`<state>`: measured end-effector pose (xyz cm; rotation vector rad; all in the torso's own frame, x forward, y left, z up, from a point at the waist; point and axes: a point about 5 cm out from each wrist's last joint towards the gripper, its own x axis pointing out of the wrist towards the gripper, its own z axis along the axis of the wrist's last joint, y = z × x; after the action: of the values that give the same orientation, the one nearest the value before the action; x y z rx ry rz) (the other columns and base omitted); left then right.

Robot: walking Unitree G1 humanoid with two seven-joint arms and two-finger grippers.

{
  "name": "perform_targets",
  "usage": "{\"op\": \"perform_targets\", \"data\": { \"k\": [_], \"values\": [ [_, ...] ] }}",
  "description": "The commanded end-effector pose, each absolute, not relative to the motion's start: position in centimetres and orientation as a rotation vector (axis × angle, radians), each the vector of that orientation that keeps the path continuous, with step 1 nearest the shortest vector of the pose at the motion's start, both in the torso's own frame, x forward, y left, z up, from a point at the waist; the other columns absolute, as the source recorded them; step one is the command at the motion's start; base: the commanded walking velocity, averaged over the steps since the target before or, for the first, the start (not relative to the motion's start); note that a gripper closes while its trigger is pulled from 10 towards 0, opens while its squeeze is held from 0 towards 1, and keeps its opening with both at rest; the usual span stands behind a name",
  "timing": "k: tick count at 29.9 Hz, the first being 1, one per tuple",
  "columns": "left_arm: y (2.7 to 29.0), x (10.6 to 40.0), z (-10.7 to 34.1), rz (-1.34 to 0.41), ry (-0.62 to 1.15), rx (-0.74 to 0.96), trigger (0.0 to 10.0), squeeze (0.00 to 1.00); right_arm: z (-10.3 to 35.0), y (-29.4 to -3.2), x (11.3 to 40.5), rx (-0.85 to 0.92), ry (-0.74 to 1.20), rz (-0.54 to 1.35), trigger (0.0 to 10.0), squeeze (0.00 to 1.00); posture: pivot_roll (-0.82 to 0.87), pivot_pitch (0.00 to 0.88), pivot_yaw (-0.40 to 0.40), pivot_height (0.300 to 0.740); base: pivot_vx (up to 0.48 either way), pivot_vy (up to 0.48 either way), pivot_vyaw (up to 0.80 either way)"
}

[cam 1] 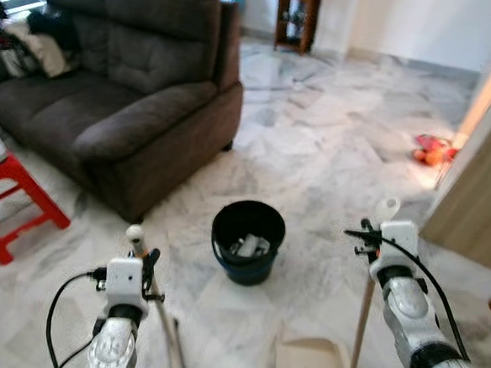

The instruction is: Sweep floor

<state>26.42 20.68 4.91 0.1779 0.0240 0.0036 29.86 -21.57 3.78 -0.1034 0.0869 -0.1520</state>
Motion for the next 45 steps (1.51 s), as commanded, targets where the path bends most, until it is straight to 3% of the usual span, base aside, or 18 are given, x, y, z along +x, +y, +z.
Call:
{"op": "perform_targets", "data": {
  "k": [1,10,20,35,45],
  "values": [
    [20.8,26.7,5.6,0.001,-0.007,0.191,10.0,0.0,4.3,-22.3,30.2,-0.104,0.077,-0.183,10.0,0.0,0.2,0.0,-0.061,0.74,0.0,0.0,-0.8],
    [23.0,26.9,6.0,0.079,-0.011,0.206,10.0,0.0,4.7,-20.8,31.2,-0.103,0.088,-0.153,10.0,0.0,0.17,0.0,-0.076,0.74,0.0,0.0,-0.8],
    [22.6,29.1,7.5,0.056,-0.042,0.214,10.0,0.0,5.3,-20.8,31.9,-0.085,0.073,-0.199,10.0,0.0,0.1,0.0,-0.013,0.74,0.0,0.0,-0.8],
    [22.9,29.7,7.8,0.082,-0.043,0.245,10.0,0.0,5.2,-20.8,31.9,-0.113,0.091,-0.213,10.0,0.0,0.1,0.0,-0.015,0.74,0.0,-0.271,-0.8],
    [22.6,29.6,7.7,0.086,-0.049,0.228,10.0,0.0,5.4,-20.8,32.1,-0.121,0.09,-0.203,10.0,0.0,0.11,0.0,-0.035,0.74,0.0,0.0,-0.64]
  ]
}}
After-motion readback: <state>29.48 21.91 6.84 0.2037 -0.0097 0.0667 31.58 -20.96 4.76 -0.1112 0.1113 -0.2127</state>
